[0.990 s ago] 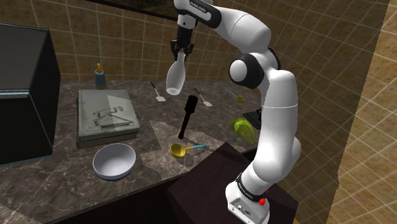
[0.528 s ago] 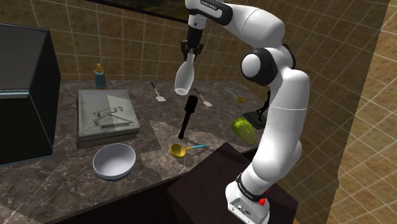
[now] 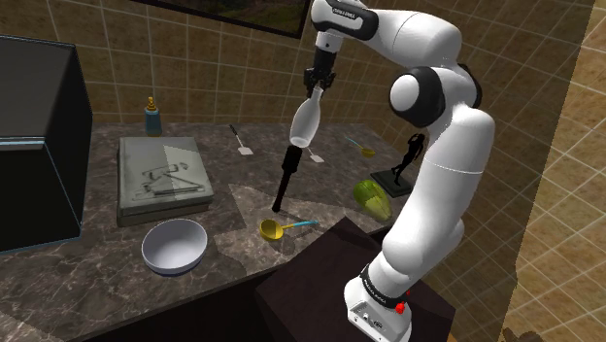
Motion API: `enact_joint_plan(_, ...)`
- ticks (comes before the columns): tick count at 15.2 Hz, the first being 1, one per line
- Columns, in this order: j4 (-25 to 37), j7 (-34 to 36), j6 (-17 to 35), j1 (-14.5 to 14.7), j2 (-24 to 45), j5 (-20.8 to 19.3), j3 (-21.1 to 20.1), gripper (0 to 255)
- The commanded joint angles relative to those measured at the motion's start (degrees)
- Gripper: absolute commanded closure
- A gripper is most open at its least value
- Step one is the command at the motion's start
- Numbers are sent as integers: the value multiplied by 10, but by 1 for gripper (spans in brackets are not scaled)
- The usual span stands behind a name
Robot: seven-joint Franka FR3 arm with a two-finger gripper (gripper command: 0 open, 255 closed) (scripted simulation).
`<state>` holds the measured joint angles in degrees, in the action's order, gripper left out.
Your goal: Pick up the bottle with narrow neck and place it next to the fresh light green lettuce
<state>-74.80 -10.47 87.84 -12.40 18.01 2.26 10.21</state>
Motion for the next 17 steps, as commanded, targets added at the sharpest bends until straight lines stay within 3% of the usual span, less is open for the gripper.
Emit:
enact_joint_plan(1,-39,-23,12,-13,-27,-4,8,255)
enact_joint_plan(9,-90,-119,29,-70,-62,-11,46,255)
enact_joint_plan(17,-88,-222,33,-133,-59,-9,87,255)
